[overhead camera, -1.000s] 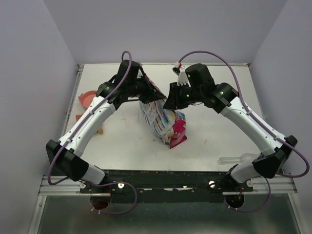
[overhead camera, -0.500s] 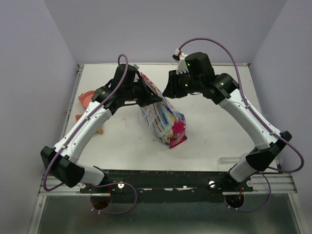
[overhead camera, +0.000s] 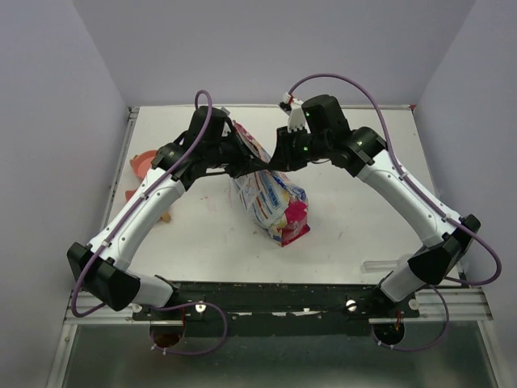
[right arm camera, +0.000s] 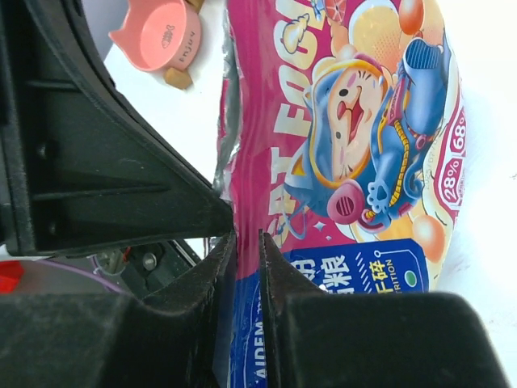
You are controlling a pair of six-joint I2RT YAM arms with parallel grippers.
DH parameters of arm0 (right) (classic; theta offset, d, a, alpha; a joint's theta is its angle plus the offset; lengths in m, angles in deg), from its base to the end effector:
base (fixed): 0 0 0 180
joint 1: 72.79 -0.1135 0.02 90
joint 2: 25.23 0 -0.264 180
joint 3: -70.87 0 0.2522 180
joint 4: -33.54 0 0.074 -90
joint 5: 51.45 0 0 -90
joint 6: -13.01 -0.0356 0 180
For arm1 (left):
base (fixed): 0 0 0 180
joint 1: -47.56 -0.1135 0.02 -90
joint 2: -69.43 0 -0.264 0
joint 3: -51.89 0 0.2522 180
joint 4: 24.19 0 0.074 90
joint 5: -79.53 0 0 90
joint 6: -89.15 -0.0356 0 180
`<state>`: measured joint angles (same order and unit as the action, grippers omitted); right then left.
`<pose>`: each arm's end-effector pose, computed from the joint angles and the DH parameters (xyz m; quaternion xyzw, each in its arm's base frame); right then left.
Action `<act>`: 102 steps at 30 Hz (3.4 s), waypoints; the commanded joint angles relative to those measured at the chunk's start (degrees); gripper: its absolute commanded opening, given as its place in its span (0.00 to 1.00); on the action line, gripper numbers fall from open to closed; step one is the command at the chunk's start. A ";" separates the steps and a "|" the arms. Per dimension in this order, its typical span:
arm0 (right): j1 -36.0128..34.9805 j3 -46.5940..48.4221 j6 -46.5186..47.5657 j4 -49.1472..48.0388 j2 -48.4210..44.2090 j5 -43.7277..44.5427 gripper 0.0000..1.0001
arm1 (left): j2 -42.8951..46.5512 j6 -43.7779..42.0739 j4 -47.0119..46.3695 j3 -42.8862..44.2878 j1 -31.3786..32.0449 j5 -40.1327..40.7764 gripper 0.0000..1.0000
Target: Serve the pet food
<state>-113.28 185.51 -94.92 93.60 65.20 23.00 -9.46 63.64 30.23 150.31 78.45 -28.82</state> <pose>0.2522 0.2279 0.4175 -0.2330 0.8531 0.3252 0.3348 0.2476 -0.1612 0.3952 -0.1824 0.8592 -0.4329 0.2029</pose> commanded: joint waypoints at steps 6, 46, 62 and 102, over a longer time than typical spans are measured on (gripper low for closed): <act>0.06 -3.32 1.50 -1.57 -1.49 0.88 0.11 | -1.35 -1.47 5.74 2.79 1.27 3.14 0.00; -7.32 -1.04 3.08 0.10 -5.01 10.99 0.07 | 3.39 -3.14 -0.93 -3.71 2.06 4.46 0.00; -6.36 2.73 -3.33 -3.15 0.96 13.62 0.29 | 2.78 -0.68 1.00 -5.20 1.89 4.73 0.00; -6.36 6.97 5.54 -4.38 9.76 25.22 0.23 | 1.90 -0.24 2.14 -4.42 1.62 3.93 0.00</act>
<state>-119.97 194.19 -92.60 89.78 73.53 44.49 -6.86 63.71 29.53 145.81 80.25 -24.21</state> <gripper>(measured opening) 0.238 0.007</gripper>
